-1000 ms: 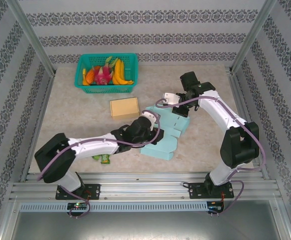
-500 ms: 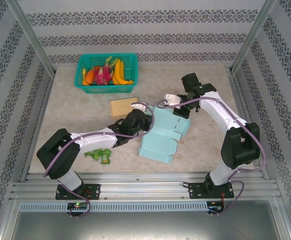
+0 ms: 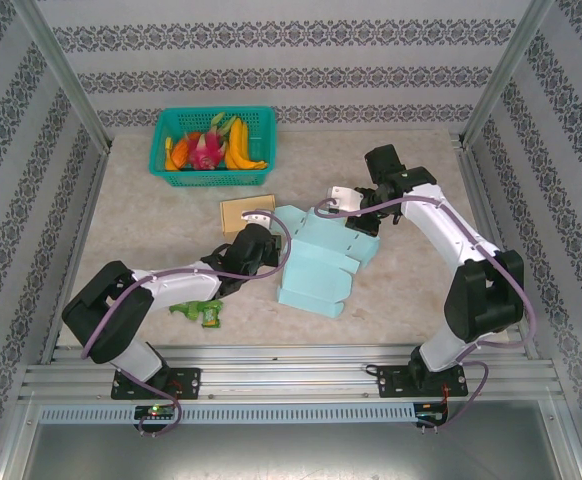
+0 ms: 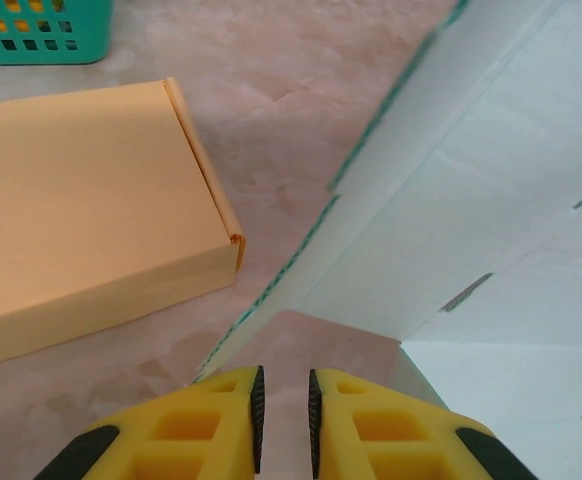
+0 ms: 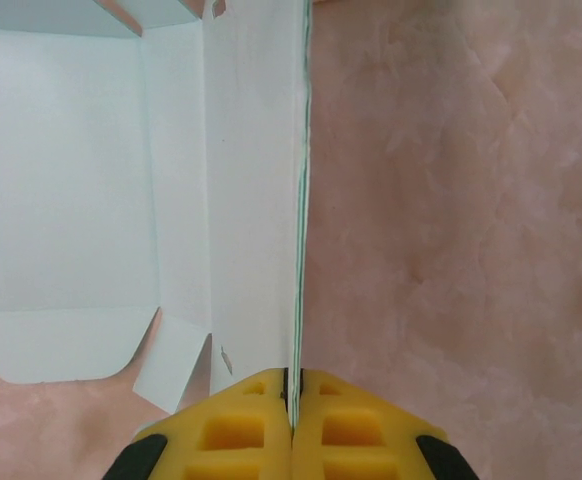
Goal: Fold the paper box
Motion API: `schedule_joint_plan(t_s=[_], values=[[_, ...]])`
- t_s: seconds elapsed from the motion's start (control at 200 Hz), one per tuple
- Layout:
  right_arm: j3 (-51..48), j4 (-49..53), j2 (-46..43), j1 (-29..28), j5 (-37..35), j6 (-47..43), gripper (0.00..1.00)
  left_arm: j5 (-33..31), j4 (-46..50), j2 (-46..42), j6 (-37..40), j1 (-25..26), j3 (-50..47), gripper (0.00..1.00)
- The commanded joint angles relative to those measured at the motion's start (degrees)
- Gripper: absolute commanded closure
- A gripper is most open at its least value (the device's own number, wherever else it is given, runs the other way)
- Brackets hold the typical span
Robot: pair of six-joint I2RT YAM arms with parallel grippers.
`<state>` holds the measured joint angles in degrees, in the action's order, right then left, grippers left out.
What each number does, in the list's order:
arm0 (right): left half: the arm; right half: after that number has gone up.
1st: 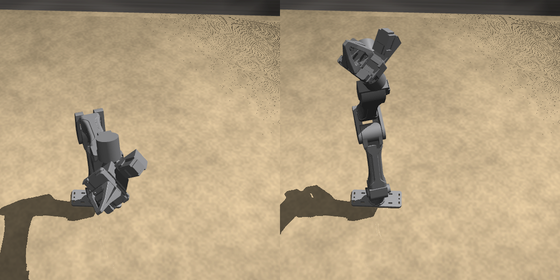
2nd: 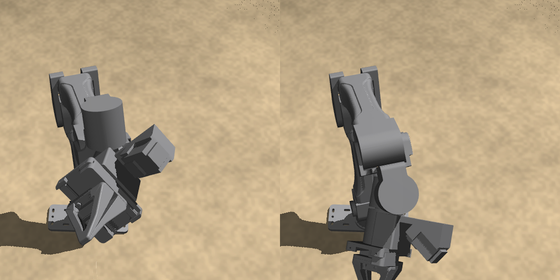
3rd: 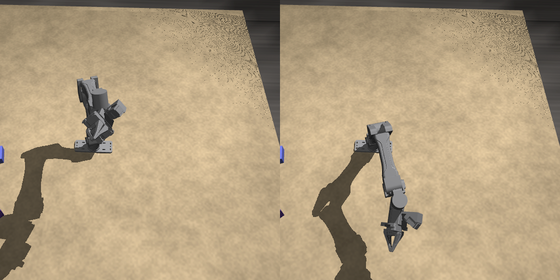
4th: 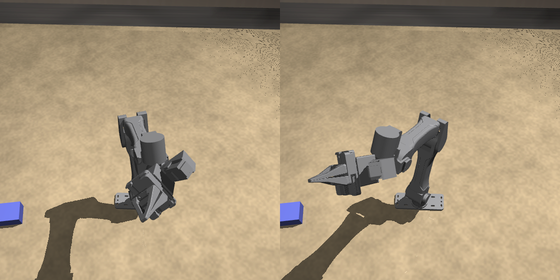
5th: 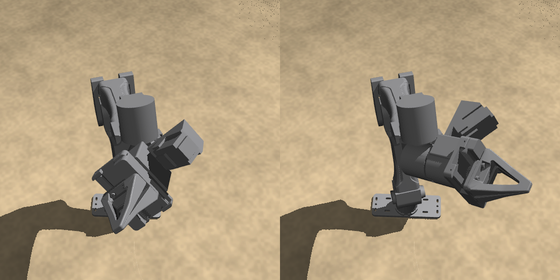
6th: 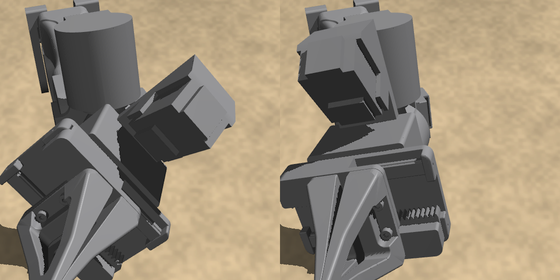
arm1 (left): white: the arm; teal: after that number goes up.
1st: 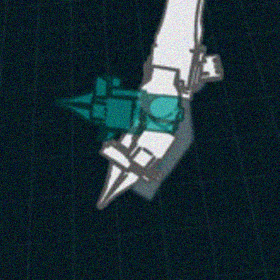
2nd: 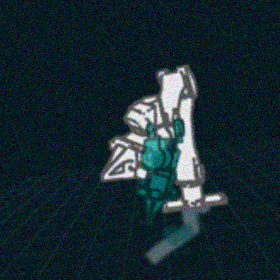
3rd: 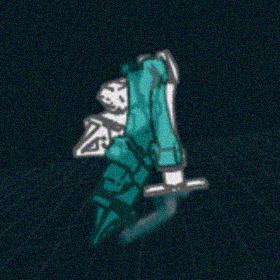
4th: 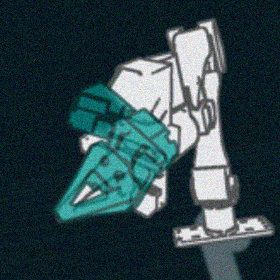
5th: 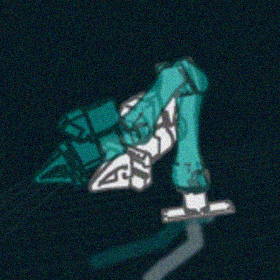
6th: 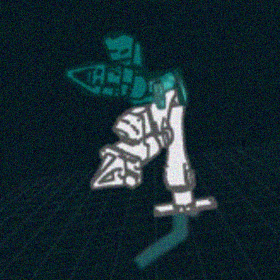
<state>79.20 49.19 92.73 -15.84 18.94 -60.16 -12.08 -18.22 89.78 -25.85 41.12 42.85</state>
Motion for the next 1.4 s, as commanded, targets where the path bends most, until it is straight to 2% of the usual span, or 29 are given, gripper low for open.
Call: schedule_joint_plan(t_s=[0.0, 0.38, 0.595, 0.984, 1.179, 1.399], values=[[-0.29, -0.31, -1.89, 0.42, 2.72, 0.46, 1.0, 1.14, -2.66, 0.62, 1.24, -0.36, 0.78, 0.78], [0.33, -0.66, -3.14, 0.34, 6.2, 2.04, 1.0, 2.66, -2.23, 4.49, 1.14, 3.02, 5.85, 0.78], [0.33, -0.81, -2.8, 0.41, 6.81, 2.67, 1.0, 5.57, -2.14, 4.78, 0.87, 4.97, 7.82, 0.78], [-0.84, -0.81, -2.73, 0.21, 8.06, 1.97, 1.0, 5.73, -2.42, 5.88, -0.91, 5.02, 7.66, 0.79], [-3.77, -6.36, -4.31, 0.09, 1.83, 3.03, 1.0, 2.85, -1.21, -3.02, 0.16, 4.93, 2.39, 0.78], [-11.51, -17.34, -7.77, -4.03, -9.63, -1.92, 1.0, 0.81, -2.43, -17.93, 1.82, 4.4, -8.14, 0.77]])
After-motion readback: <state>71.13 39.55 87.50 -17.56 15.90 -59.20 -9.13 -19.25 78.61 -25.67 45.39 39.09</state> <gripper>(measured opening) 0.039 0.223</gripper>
